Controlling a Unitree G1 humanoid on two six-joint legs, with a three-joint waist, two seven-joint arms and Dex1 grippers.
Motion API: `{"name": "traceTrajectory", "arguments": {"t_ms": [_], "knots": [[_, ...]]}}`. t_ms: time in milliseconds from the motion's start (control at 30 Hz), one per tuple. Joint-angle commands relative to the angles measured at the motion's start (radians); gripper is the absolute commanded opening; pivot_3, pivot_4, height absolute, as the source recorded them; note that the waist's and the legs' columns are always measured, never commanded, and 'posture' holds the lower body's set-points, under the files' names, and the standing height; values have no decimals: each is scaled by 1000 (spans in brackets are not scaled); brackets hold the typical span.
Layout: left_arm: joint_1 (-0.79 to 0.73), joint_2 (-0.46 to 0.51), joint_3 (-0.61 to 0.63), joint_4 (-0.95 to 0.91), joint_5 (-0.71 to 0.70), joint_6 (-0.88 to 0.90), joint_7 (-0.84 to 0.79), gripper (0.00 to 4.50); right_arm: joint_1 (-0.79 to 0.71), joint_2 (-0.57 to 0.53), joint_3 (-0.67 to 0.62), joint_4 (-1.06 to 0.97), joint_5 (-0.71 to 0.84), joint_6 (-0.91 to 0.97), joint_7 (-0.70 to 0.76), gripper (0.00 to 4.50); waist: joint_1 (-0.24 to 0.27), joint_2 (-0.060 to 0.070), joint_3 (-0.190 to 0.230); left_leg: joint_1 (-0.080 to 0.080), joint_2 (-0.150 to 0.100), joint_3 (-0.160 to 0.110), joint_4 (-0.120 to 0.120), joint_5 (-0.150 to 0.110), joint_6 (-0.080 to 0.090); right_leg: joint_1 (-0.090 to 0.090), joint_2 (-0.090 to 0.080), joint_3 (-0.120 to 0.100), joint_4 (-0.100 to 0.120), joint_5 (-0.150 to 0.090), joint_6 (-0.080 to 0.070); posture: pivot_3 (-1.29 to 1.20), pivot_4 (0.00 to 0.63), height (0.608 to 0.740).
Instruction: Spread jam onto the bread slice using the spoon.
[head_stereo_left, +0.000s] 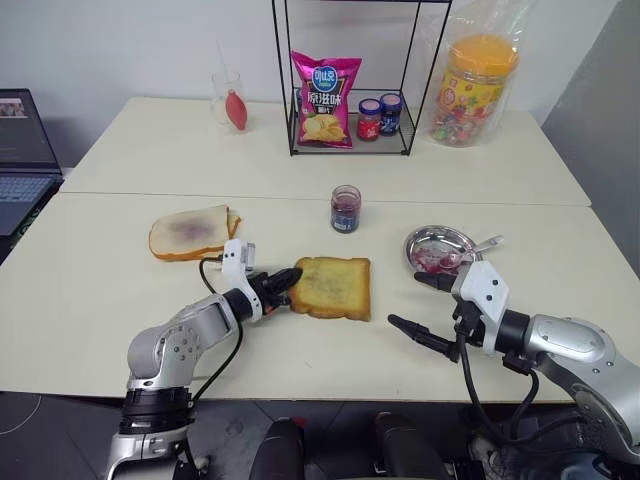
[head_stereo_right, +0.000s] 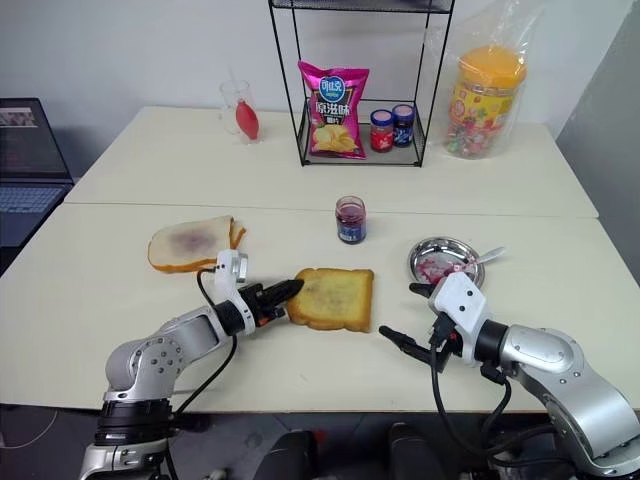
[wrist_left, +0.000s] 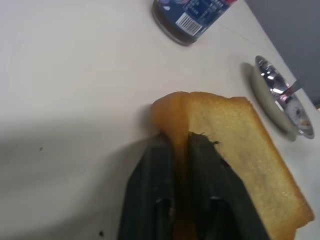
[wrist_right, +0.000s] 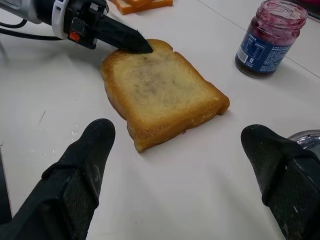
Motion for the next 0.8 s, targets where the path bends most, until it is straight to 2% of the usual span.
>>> {"name": "traceTrajectory", "arguments": {"t_ms": [33, 200, 367, 500, 600, 667, 733, 800], "knots": [[19, -10, 14, -54, 30, -40, 11, 1550, -13, 0, -16, -26, 2, -13, -3, 4500, 0, 0, 0, 0, 0, 0, 0, 0, 0, 0, 0, 0, 0, 0, 0, 0, 150, 740], [49, 12, 32, -96, 71, -74, 26, 2685, -9, 2, -22, -28, 4, -16, -3, 4500, -1, 0, 0, 0, 0, 0, 0, 0, 0, 0, 0, 0, 0, 0, 0, 0, 150, 740], [79, 65, 52, -130, 84, -107, -31, 3577, 0, 15, -37, -37, 4, -32, -15, 4500, 0, 0, 0, 0, 0, 0, 0, 0, 0, 0, 0, 0, 0, 0, 0, 0, 150, 740], [89, 142, 67, -157, 113, -163, -99, 3577, 9, 41, -79, -37, 13, -47, -40, 4500, 0, 0, 0, 0, 0, 0, 0, 0, 0, 0, 0, 0, 0, -1, -1, 0, 150, 740], [62, 348, -63, -293, 269, -367, -348, 3577, 23, 127, -225, 20, -20, -99, -163, 4500, 0, -4, 2, -2, 1, 0, -1, 0, 0, -3, 0, 0, 0, -1, -2, 0, 150, 740], [28, 396, -113, -327, 280, -389, -418, 3577, 36, 148, -279, 44, -43, -124, -194, 4500, 6, -3, 2, -3, 1, 1, -2, 0, -1, -5, 1, 0, 1, -2, -4, 0, 150, 740], [-8, 415, -141, -341, 258, -366, -460, 3924, 40, 184, -343, 59, 17, -99, -214, 4500, 13, 4, 0, -3, -1, 2, -2, 0, -1, -3, -3, 1, -2, -3, -6, 0, 150, 740], [-59, 430, -177, -367, 234, -343, -524, 4279, 35, 226, -417, 95, 69, -80, -250, 4500, 11, 4, 0, -2, -3, 6, -3, 0, -1, -3, -5, 4, -3, -4, -3, 0, 150, 740]]}}
